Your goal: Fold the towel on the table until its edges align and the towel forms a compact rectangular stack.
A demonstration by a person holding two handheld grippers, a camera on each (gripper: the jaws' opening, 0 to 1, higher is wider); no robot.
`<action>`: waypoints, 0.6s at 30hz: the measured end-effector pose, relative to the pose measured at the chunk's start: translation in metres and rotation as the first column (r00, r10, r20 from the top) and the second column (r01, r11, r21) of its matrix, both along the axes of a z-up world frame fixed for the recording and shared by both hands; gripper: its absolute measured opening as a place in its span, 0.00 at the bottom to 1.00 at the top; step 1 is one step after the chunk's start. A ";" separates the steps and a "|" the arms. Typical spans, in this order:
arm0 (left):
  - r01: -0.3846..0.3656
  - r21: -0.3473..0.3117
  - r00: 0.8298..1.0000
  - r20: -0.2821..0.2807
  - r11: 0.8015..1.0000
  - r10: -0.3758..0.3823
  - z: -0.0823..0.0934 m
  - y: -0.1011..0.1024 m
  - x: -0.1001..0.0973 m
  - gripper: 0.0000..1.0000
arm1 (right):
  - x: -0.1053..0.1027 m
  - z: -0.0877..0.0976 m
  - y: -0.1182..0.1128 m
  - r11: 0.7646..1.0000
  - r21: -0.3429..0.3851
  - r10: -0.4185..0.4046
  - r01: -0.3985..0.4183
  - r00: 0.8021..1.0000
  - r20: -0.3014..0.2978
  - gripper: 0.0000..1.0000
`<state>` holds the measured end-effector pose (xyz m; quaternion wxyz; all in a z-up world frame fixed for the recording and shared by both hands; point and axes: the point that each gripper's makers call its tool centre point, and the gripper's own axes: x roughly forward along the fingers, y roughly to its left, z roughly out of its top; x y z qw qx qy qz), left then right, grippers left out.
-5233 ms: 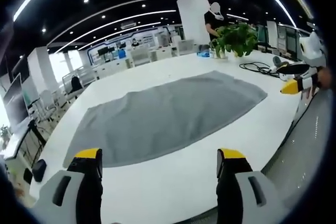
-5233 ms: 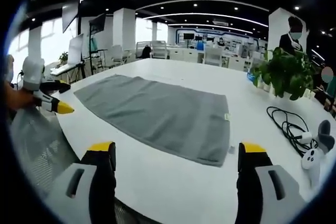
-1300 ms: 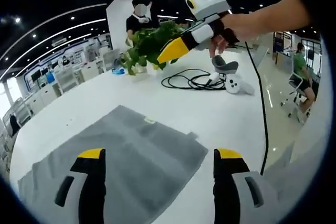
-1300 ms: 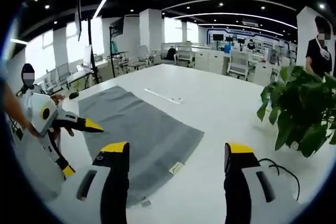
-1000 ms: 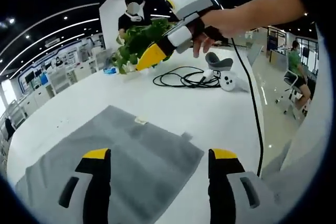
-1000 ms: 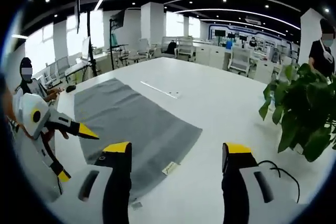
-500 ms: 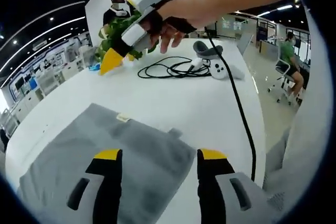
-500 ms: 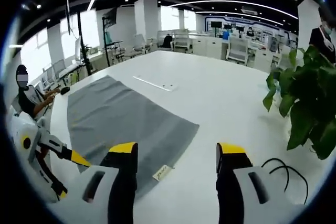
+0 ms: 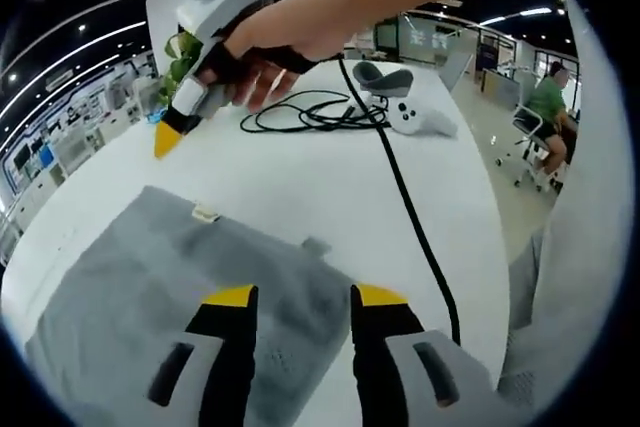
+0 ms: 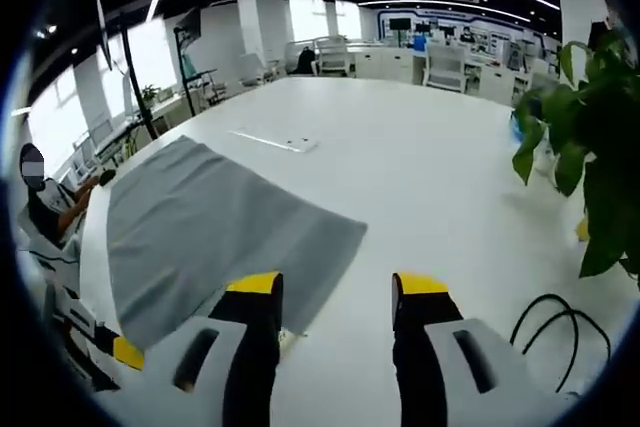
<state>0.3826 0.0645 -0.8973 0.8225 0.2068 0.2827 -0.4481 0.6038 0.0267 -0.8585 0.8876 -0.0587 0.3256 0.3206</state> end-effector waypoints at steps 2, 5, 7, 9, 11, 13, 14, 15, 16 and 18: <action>0.021 0.005 1.000 -0.017 1.000 -0.021 -0.004 -0.003 -0.003 0.30 | 0.005 -0.004 0.004 1.000 0.007 -0.004 0.004 1.000 -0.006 0.41; 0.032 0.011 0.999 -0.029 0.999 -0.032 -0.010 -0.007 -0.008 0.28 | 0.014 -0.011 0.007 1.000 0.011 -0.007 0.007 1.000 -0.016 0.39; 0.056 0.021 0.998 -0.026 0.998 -0.056 -0.012 -0.010 -0.012 0.28 | 0.018 -0.014 0.008 1.000 0.009 -0.004 0.004 1.000 -0.022 0.38; 0.066 0.022 0.997 -0.028 0.998 -0.066 -0.014 -0.013 -0.014 0.27 | 0.021 -0.020 0.010 1.000 0.002 -0.001 0.001 1.000 -0.026 0.37; 0.078 0.028 0.997 -0.026 0.997 -0.077 -0.016 -0.015 -0.016 0.27 | 0.021 -0.022 0.012 1.000 0.003 0.001 -0.001 0.999 -0.034 0.37; 0.090 0.039 0.996 -0.028 0.995 -0.089 -0.019 -0.017 -0.018 0.27 | 0.023 -0.026 0.014 1.000 0.006 0.000 0.000 0.999 -0.039 0.37; 0.098 0.047 0.995 -0.029 0.994 -0.097 -0.020 -0.017 -0.018 0.26 | 0.024 -0.028 0.015 1.000 0.006 0.002 -0.002 0.999 -0.041 0.37; 0.100 0.041 0.995 -0.026 0.994 -0.099 -0.020 -0.018 -0.017 0.26 | 0.023 -0.028 0.017 1.000 0.003 0.003 -0.003 0.999 -0.045 0.37; 0.098 0.042 0.995 -0.029 0.994 -0.097 -0.020 -0.018 -0.016 0.25 | 0.023 -0.030 0.017 1.000 0.004 0.004 -0.003 0.999 -0.048 0.36; 0.091 0.033 0.995 -0.043 0.995 -0.090 -0.020 -0.018 -0.015 0.24 | 0.027 -0.033 0.020 1.000 0.010 0.003 -0.002 0.999 -0.049 0.36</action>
